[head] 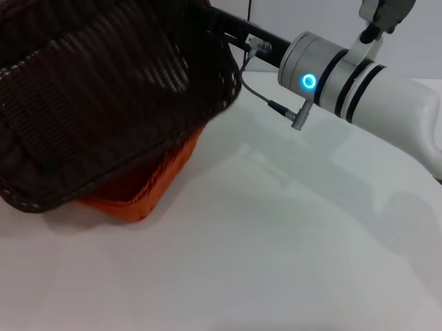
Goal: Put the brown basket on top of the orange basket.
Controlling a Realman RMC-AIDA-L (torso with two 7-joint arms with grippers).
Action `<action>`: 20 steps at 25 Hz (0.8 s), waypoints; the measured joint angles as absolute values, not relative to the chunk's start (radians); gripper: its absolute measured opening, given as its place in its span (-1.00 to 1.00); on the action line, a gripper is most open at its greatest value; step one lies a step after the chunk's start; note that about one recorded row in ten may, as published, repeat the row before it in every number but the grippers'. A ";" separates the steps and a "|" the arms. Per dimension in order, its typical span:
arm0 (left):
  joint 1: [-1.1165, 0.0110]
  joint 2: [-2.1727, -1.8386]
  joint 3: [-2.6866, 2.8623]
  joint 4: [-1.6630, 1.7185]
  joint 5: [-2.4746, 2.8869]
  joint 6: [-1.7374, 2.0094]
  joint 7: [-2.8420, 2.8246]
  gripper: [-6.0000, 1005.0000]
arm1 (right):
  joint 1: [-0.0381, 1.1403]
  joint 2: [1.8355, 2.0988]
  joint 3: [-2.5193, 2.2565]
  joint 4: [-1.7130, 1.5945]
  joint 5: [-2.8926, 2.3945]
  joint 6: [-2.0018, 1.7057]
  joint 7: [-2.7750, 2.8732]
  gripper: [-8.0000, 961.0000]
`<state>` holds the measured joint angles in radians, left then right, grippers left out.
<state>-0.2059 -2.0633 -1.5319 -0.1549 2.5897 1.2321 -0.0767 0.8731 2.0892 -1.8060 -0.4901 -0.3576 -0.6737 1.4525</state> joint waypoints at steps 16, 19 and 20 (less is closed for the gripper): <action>-0.213 -2.062 -1.529 -0.157 2.592 1.234 -0.078 0.48 | 0.744 2.080 -1.737 -0.582 -0.359 -0.761 1.454 0.38; -0.220 -2.062 -1.530 -0.156 2.593 1.231 -0.077 0.48 | 0.711 2.075 -1.710 -0.615 -0.370 -0.833 1.452 0.38; -0.221 -2.062 -1.531 -0.156 2.593 1.230 -0.077 0.48 | 0.700 2.074 -1.697 -0.629 -0.381 -0.854 1.448 0.38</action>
